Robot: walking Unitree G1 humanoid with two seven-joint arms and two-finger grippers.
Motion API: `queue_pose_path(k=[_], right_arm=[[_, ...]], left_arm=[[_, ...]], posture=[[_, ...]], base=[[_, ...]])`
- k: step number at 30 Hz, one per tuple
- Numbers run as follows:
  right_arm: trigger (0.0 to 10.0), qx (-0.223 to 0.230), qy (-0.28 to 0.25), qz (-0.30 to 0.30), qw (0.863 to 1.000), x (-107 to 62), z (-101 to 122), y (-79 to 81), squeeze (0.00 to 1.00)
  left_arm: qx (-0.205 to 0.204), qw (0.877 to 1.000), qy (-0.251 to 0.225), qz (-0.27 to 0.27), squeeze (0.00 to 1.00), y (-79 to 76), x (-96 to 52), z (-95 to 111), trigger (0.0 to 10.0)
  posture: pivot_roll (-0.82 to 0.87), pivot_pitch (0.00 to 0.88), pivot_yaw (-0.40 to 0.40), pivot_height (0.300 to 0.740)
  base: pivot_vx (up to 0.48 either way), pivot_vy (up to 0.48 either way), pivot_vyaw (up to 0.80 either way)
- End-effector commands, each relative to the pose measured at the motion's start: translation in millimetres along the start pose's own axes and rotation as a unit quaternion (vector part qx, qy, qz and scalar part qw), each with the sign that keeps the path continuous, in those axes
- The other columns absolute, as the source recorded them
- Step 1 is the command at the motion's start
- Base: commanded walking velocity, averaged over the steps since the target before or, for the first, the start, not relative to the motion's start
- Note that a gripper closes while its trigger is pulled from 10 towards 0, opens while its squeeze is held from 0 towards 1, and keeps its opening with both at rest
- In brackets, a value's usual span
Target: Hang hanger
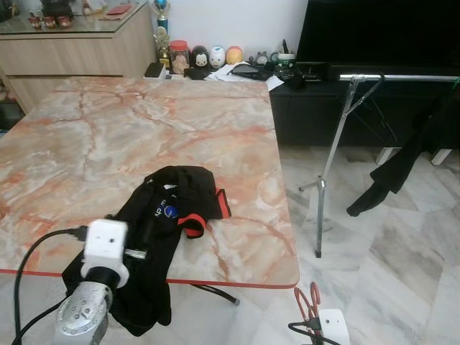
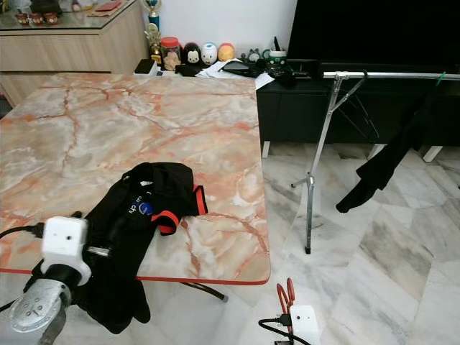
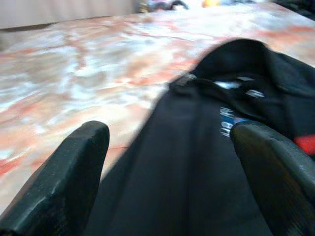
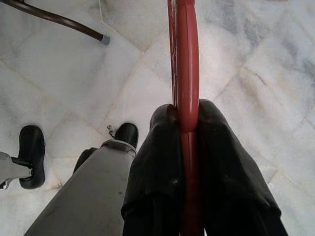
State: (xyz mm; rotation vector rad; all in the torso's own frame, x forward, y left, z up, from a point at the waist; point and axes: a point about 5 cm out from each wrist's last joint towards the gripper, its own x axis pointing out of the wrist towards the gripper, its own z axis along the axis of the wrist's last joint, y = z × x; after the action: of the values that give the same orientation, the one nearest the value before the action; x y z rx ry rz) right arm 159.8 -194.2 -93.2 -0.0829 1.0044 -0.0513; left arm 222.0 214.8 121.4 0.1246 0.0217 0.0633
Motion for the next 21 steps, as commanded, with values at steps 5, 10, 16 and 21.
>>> queue_pose_path(k=[5,10,16,21], right_arm=[[10.0,-0.005,-0.002,0.001,1.0,0.3,2,-2.5,0.0],[10.0,-0.004,-0.003,0.001,1.0,0.1,2,-2.9,0.0],[10.0,-0.004,-0.006,-0.001,1.0,0.0,2,-4.9,0.0],[10.0,-0.006,-0.004,-0.001,1.0,-0.1,1,-4.6,0.0]], left_arm=[[-0.008,1.0,-0.007,0.008,0.0,0.4,2.2,-4,10.0],[-0.016,1.0,-0.011,0.004,0.0,-8.0,4.4,-5,10.0],[-0.03,0.999,-0.012,0.006,0.0,-11.6,3.6,-8,10.0],[-0.03,0.999,-0.012,0.004,0.0,-12.4,5.1,-9,10.0]], posture=[[0.14,0.0,-0.06,0.74],[0.13,0.0,-0.061,0.74],[0.11,0.0,-0.057,0.74],[0.11,0.0,-0.052,0.74]], base=[[0.0,0.0,0.0],[0.0,0.0,0.0],[0.0,0.0,0.0],[0.0,0.0,0.0]])
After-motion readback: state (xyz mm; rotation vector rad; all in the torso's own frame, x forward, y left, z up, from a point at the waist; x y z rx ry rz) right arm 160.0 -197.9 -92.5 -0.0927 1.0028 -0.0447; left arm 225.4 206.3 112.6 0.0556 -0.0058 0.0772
